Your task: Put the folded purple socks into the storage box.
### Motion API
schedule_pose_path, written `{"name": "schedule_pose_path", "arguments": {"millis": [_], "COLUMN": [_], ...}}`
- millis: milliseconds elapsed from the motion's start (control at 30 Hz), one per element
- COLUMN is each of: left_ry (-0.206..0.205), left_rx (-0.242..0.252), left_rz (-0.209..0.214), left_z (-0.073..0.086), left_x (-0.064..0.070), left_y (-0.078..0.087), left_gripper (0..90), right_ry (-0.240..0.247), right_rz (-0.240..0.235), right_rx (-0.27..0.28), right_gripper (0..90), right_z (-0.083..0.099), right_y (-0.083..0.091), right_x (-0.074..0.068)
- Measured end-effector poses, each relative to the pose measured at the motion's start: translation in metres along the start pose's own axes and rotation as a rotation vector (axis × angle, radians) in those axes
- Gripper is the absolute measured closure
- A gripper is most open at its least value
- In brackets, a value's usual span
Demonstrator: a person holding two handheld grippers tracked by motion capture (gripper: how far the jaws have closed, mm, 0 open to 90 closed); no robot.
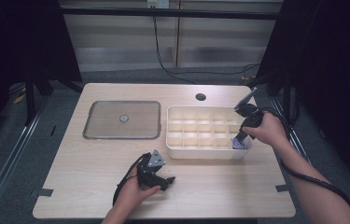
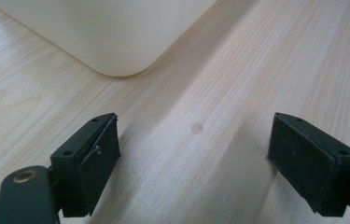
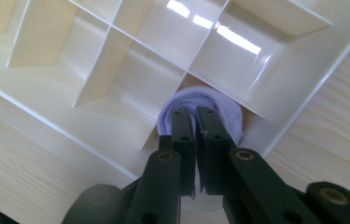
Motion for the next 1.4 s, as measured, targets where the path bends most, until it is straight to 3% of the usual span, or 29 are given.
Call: {"name": "schedule_pose_path", "arguments": {"millis": [933, 1400], "left_ry": [0.000, 0.001], "left_rx": [0.000, 0.000], "left_rz": [0.000, 0.000], "left_z": [0.000, 0.000], "left_x": [0.000, 0.000], "left_y": [0.000, 0.000], "left_gripper": [16.1, 16.2], "right_ry": [0.011, 0.031], "right_rz": [0.017, 0.017], "right_rx": [0.006, 0.016], "right_gripper": [59.6, 52.3], "right_z": [0.003, 0.000], "right_y": [0.010, 0.014], "right_x": [-0.001, -0.006]}}
Point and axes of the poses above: each handheld gripper's, and its own axes: y roughly backward along the jaws, z roughly out of its underside, x roughly to its right, the point moved 3 cm from there along -y, roughly forward along the jaws, and after that the axes turned 15 degrees about y, right-handed, at the moved point
